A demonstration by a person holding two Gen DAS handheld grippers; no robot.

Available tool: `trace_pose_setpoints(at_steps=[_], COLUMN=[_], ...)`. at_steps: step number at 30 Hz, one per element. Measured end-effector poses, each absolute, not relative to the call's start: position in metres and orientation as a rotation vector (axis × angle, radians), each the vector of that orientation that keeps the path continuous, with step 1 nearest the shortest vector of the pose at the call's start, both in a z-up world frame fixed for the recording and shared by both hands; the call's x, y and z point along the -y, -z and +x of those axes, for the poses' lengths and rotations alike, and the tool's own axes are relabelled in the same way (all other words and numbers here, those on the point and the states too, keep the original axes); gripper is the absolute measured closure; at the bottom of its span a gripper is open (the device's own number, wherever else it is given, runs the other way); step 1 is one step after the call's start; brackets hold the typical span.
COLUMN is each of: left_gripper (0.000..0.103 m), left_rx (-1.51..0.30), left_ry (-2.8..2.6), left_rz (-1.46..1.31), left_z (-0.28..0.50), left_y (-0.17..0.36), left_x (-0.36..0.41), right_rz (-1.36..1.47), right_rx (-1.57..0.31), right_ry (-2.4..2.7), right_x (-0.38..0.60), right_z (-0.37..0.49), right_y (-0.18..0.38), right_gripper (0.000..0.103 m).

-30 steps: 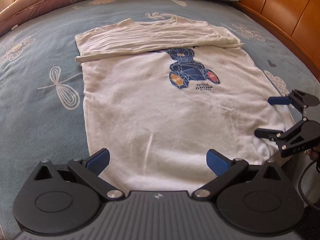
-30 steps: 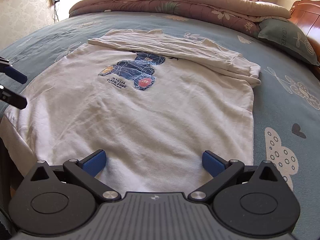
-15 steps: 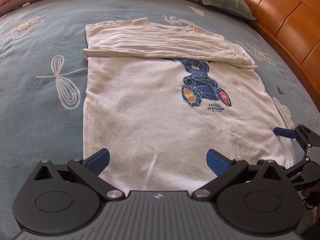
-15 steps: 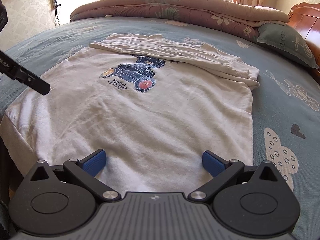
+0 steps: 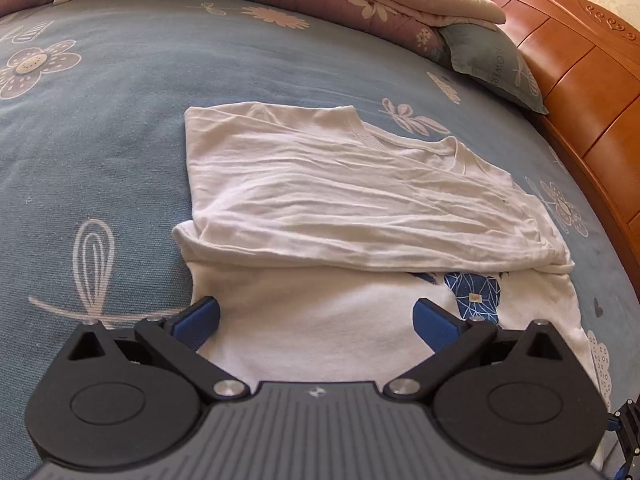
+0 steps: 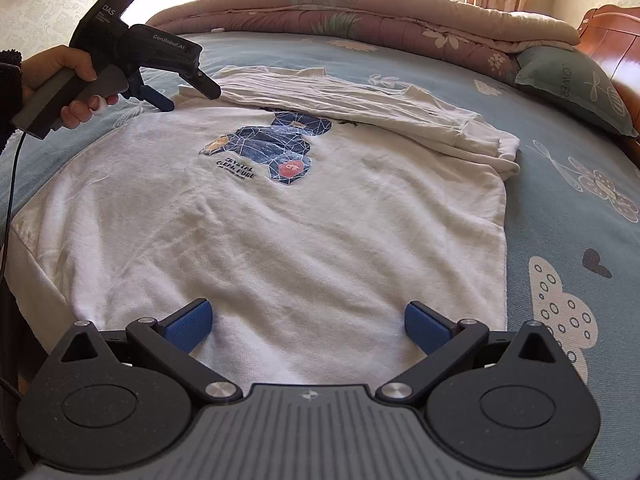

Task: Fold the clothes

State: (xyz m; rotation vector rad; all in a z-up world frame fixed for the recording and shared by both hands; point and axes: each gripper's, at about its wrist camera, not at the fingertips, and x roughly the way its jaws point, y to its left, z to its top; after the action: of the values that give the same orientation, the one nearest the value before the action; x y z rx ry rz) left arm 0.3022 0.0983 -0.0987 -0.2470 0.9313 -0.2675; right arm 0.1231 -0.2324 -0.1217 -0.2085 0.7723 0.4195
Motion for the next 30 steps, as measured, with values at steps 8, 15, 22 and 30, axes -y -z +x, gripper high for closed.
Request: trace_pose_setpoints(at_steps=[8,15,22,30], left_gripper=[0.001,0.001,0.001,0.001], left_rx=[-0.926,-0.977,-0.975,-0.991], left_ry=[0.349,0.271,0.376,0.347], left_rz=[-0.28,-0.202,-0.092,0.092], left_z=[0.278,0.261,0.213,0.175], left_y=[0.076,0.091,0.078,0.102], left_x=[-0.096,-0.088,-0.049,-0.02], right_rz=[-0.207,-0.207,-0.202,-0.186], right_rx=[-0.766,-0.766,-0.758,-0.789], right_ry=[-0.422,-0.414,-0.41,-0.408], right_x=[0.233,0.233,0.233,0.236], right_z=[0.123,0.122,0.121,0.115], right_y=[0.123,0.122,0.123,0.121], right_gripper=[0.0,0.0,0.0,0.0])
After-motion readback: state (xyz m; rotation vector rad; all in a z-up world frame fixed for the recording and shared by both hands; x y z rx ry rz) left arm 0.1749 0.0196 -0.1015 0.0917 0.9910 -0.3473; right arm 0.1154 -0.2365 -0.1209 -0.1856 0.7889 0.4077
